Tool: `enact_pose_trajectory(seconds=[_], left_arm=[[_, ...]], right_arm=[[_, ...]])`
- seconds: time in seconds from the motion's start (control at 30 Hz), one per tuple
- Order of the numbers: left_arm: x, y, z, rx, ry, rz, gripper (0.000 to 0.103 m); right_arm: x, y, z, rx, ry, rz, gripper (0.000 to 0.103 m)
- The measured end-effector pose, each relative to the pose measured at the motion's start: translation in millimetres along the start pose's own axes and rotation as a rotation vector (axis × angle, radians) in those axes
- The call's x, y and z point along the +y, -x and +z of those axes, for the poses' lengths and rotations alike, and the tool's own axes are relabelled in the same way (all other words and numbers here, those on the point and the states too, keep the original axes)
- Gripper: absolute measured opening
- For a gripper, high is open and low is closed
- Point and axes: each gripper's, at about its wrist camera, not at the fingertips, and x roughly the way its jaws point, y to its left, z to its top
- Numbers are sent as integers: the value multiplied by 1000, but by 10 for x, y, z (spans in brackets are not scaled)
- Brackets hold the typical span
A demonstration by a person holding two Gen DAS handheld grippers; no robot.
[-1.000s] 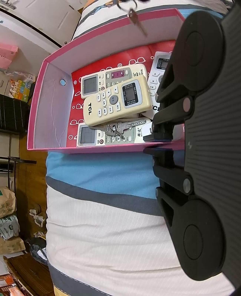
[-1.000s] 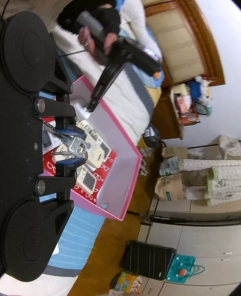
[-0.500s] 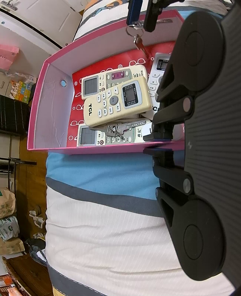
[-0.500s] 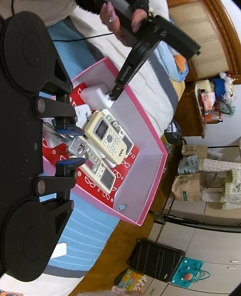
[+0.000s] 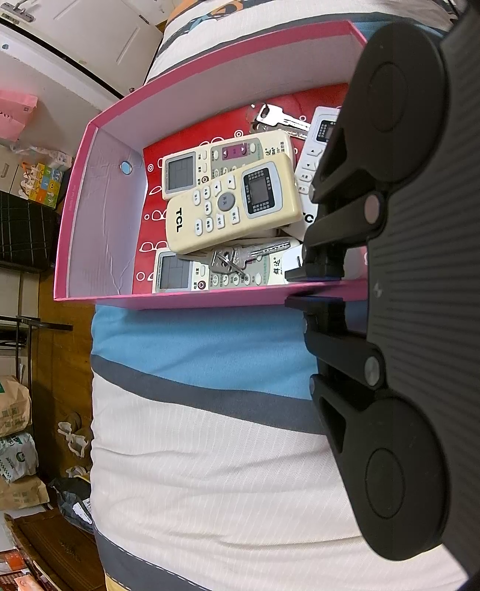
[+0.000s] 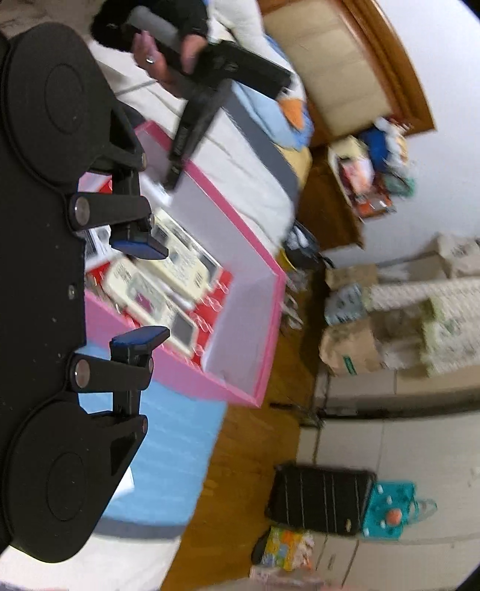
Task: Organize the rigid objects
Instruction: 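Grasp the small flat white remote on the bed with the right gripper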
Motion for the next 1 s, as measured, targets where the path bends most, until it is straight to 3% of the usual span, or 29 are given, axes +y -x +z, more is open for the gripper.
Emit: enact_pose_trajectory(seconds=[0.3,0.43,0.63,1.0], left_arm=[[3,-9,1,6,1,-2,7],[3,-10,-1,7,0,-2,7],[1,-10,2,8,2,-1,7],[-1,-17,6,11,3,0,7]], right_arm=[[-529,240,-54,-29,-93,-167,47],[-701,246,-76,-8,-77,-199,56],[-1042,21,-287,65,-79,-211,62],[-1977,-586,-646,173,-395,-95,61]])
